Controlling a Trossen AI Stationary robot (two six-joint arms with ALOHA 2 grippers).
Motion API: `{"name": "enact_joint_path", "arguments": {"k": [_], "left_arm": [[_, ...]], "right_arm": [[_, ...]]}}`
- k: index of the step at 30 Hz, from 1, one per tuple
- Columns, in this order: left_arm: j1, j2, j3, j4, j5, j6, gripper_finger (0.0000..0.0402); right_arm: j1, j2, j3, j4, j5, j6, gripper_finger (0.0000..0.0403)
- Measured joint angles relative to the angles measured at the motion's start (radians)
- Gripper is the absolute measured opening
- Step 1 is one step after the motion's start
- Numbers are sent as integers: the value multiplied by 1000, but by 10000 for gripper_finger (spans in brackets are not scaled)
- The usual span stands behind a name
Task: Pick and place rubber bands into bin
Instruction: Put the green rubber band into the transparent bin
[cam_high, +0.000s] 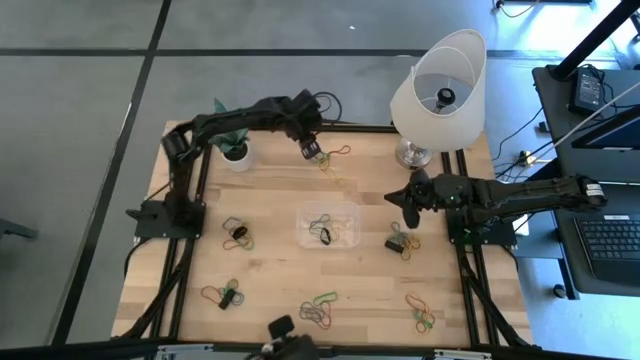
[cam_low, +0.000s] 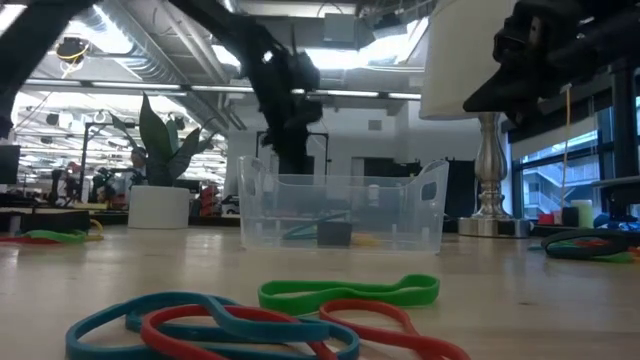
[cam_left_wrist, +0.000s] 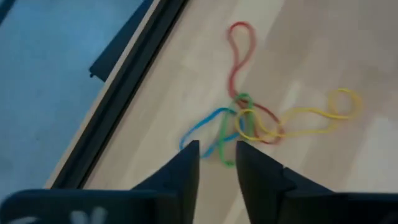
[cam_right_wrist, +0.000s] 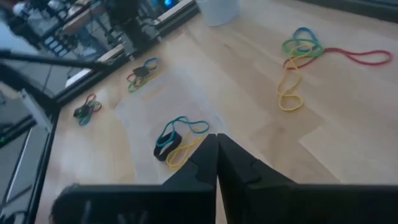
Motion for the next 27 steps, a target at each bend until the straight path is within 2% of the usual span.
{"name": "enact_joint_path", "arguments": {"k": [4,8,14,20,27], "left_arm": [[9,86,50,-5,-2,37,133],[2,131,63,-6,0,63,138],[-15,144,65,-73,0,28,127],[-24,157,65,-91,3,-35,110],[-26,208,65,-106,33,-128,97]], "right_arm": [[0,0,0,0,48,46,11],[0,0,0,2,82,54,11],[0,0,0,36,96,55,11],[0,0,0,48,143,55,12],[0,0,0,53,148,79,12]]}}
